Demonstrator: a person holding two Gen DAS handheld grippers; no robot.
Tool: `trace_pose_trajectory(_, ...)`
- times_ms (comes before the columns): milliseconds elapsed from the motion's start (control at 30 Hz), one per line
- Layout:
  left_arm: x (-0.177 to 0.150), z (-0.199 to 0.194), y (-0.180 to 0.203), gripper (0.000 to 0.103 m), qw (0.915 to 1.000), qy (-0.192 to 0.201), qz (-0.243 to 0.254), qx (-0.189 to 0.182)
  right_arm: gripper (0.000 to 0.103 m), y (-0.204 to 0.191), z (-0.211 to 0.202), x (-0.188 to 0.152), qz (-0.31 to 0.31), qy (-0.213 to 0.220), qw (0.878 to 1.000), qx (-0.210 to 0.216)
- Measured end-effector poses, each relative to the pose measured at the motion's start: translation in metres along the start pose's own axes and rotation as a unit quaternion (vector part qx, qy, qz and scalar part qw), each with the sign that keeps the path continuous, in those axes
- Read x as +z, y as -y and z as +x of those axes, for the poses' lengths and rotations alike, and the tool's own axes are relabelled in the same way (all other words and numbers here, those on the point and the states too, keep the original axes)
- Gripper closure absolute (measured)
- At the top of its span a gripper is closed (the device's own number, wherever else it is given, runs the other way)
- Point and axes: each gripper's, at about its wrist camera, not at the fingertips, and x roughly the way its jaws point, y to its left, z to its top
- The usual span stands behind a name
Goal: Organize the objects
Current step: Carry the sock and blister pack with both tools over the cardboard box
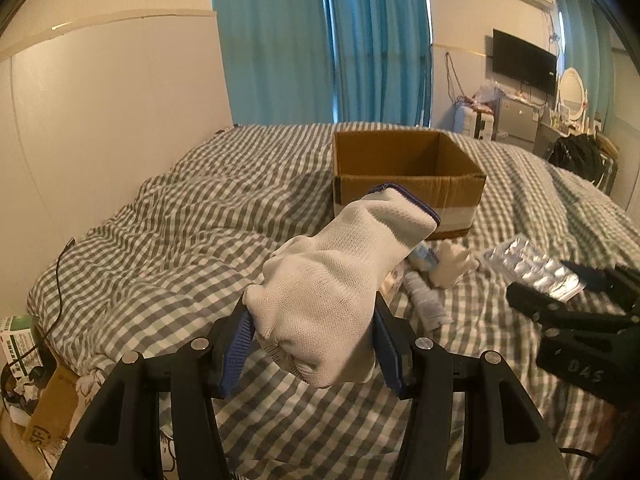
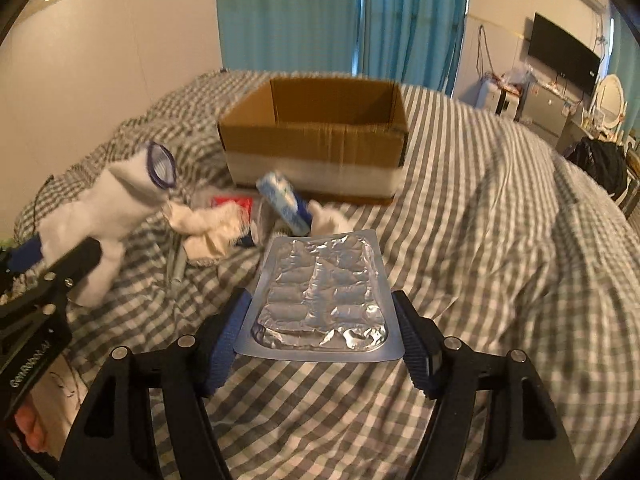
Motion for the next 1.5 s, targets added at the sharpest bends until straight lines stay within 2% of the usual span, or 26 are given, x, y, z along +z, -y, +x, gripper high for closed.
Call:
trace_pose_trajectory(200,0.023,-0.005,0.001,0.047,0.9998,0.008,-0.009,-0.015,0.033,0.003,-0.044,0.028,-0.019,0.062,0.998,-0.013)
trace_pose_trajectory(333,0.056,-0.008,0.004,0.047,0.9990,0.031,-0.005,-0.032,0.033,0.006,-0.067,0.056,-0.020,0.099,0.994,-0.032)
trace_pose_trajectory(400,0.077,-0.008,0.005,0.047,0.9981,0.039,-0.007,-0.047,0.033,0.011,-0.076,0.074,-0.024,0.114,0.993,-0.026)
trace_pose_trajectory(600,0.140,0.007,0.014,0.047,0.9966,0.062,0.010,-0.054,0.033,0.030,-0.084,0.135,-0.019,0.147,0.989,-0.004)
trace_pose_trajectory(733,0.183,0.038,0.023,0.047,0.9961,0.058,0.025,-0.063,0.033,0.041,-0.073,0.176,-0.025,0.152,0.988,0.004)
trace_pose_trajectory(800,0.197,0.054,0.028,0.047,0.9961,0.056,0.029,-0.062,0.033,0.046,-0.061,0.196,-0.022,0.150,0.988,0.013)
trace_pose_trajectory(933,0.215,0.100,0.037,0.047,0.9969,0.027,0.027,-0.069,0.033,0.056,-0.026,0.231,-0.015,0.135,0.990,0.029)
trace_pose_trajectory(1033,0.216,0.136,0.041,0.047,0.9964,0.000,0.020,-0.082,0.033,0.068,0.006,0.252,0.006,0.120,0.991,0.054)
trace_pose_trajectory(1100,0.212,0.158,0.045,0.047,0.9959,-0.015,0.016,-0.088,0.033,0.072,0.029,0.262,0.011,0.111,0.992,0.054)
trace_pose_trajectory(1267,0.197,0.208,0.055,0.047,0.9938,-0.053,0.023,-0.096,0.033,0.078,0.095,0.263,0.029,0.070,0.995,0.062)
trace_pose_trajectory(1500,0.175,0.240,0.062,0.047,0.9915,-0.080,0.036,-0.096,0.033,0.077,0.158,0.237,0.034,0.023,0.997,0.064)
